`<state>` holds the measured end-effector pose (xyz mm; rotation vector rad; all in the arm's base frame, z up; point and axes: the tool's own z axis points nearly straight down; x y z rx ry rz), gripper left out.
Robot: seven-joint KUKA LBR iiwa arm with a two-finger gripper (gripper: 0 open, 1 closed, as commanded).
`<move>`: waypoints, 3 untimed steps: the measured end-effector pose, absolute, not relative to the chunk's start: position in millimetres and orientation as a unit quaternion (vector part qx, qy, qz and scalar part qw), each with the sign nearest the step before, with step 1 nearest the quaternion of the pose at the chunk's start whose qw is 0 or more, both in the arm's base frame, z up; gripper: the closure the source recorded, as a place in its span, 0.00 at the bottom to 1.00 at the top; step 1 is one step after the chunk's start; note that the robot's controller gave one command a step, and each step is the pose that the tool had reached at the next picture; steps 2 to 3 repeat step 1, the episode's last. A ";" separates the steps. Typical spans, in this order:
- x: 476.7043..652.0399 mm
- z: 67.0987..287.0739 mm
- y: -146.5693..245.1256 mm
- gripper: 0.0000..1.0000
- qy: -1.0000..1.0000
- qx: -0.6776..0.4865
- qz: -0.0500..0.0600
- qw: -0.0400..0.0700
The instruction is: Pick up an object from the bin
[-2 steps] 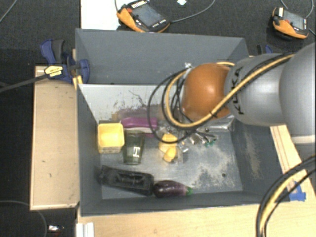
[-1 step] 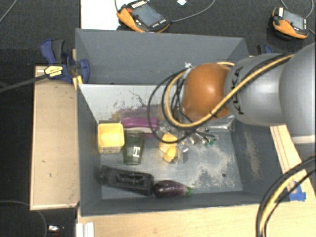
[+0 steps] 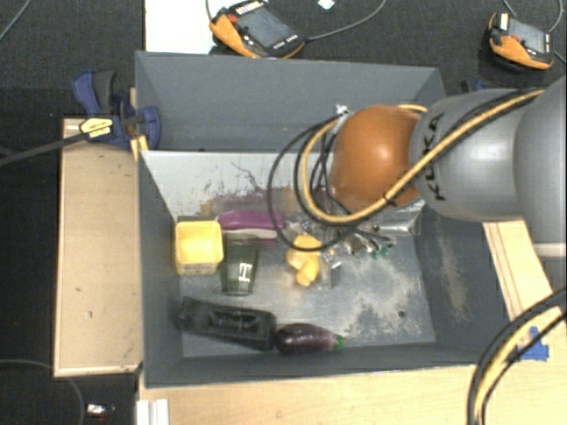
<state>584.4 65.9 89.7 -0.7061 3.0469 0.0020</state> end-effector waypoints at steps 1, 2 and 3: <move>584.8 99.7 66.2 1.00 0.974 -0.225 0.001 0.009; 584.8 99.7 66.2 1.00 0.974 -0.225 0.001 0.009; 584.8 99.7 66.2 1.00 0.974 -0.225 0.001 0.009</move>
Offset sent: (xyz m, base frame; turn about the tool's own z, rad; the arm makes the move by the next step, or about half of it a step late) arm 0.0006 0.0002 0.0833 0.0007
